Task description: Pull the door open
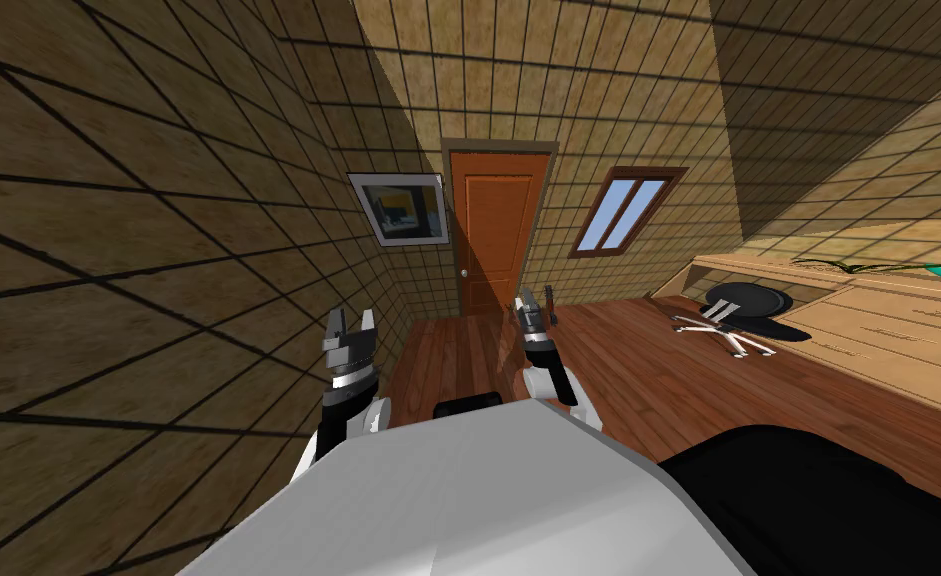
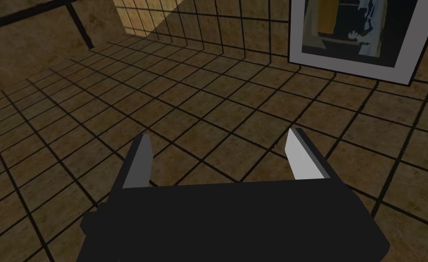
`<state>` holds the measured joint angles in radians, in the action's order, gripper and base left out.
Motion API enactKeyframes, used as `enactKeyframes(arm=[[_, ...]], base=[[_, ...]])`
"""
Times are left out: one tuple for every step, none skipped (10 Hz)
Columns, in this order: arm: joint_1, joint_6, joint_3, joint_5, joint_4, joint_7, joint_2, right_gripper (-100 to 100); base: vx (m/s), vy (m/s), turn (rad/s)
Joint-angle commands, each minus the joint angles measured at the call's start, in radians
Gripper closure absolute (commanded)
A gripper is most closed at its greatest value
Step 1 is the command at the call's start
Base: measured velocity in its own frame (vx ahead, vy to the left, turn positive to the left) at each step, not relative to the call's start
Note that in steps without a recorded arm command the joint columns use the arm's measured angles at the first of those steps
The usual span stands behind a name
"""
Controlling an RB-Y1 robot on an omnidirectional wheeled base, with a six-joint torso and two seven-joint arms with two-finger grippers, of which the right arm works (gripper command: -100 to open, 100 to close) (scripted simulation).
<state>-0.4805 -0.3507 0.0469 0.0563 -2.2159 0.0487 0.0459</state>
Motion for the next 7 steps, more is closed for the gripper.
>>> enactKeyframes(arm=[[0.009, -0.009, 0.005, -0.012, 0.027, -0.030, 0.007, -100], [0.015, -0.015, 0.008, -0.020, 0.046, -0.050, 0.011, -100], [0.021, -0.022, 0.011, -0.028, 0.064, -0.070, 0.015, -100], [0.029, -0.029, 0.015, -0.038, 0.086, -0.094, 0.020, -100], [0.033, -0.033, 0.018, -0.044, 0.100, -0.109, 0.023, -100], [0.042, -0.042, 0.022, -0.055, 0.126, -0.138, 0.029, -100], [0.047, -0.047, 0.025, -0.061, 0.140, -0.152, 0.031, -100]], base=[[0.085, 0.011, 0.011], [0.168, 0.032, 0.013], [0.185, 0.015, 0.010], [0.201, 0.011, 0.019], [0.162, 0.031, 0.013], [0.134, 0.055, 0.011], [0.132, 0.030, 0.007]])
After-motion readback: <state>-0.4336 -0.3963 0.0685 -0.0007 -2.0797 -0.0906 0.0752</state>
